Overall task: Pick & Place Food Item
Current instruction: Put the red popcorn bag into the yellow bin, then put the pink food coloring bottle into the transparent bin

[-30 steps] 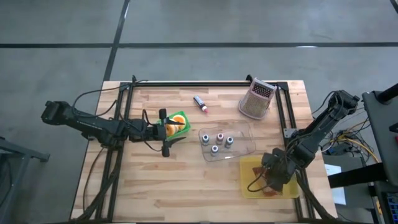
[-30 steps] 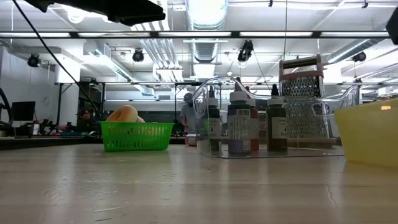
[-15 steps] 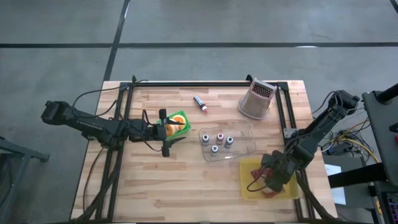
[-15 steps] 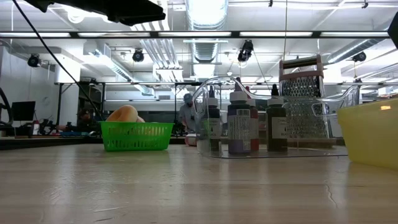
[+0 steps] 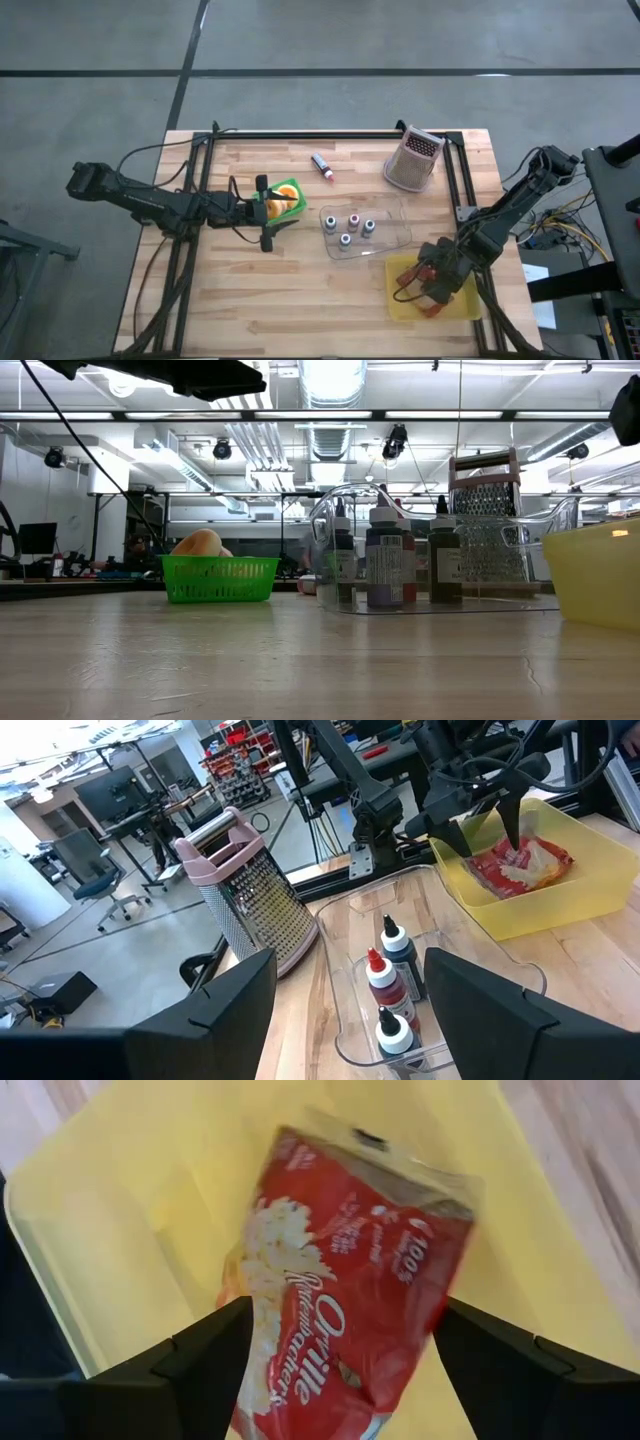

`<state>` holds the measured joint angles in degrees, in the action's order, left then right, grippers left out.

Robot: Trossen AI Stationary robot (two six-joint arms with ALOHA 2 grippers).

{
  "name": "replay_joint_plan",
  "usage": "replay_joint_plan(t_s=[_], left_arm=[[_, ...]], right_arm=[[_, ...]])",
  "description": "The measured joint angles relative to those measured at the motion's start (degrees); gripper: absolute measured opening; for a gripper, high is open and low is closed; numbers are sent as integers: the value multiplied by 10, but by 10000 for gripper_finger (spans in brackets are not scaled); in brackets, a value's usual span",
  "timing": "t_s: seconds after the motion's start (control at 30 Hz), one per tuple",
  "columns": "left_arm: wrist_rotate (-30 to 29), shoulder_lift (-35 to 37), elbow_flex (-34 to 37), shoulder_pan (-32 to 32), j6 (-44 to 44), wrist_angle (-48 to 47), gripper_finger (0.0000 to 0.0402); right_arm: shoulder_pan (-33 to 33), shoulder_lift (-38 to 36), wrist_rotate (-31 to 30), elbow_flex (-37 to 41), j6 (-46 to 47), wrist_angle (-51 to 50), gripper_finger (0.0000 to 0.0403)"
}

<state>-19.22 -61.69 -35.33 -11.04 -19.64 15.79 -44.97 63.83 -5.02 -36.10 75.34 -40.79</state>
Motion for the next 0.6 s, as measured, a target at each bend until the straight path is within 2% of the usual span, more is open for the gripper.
replay_joint_plan(t_s=[0.13,0.3,0.47,0.6], left_arm=[[0,0,0,0,-1,0,257],[0,0,0,0,-10,0,257],[0,0,0,0,-11,-6,257],[5,-1,0,3,-14,-33,257]], right_arm=[[0,-3,-18,0,-20,4,297],[2,-9,-76,-6,-47,7,293],[1,-11,-182,-45,-123,9,283],[1,-11,-284,-79,-227,37,276]])
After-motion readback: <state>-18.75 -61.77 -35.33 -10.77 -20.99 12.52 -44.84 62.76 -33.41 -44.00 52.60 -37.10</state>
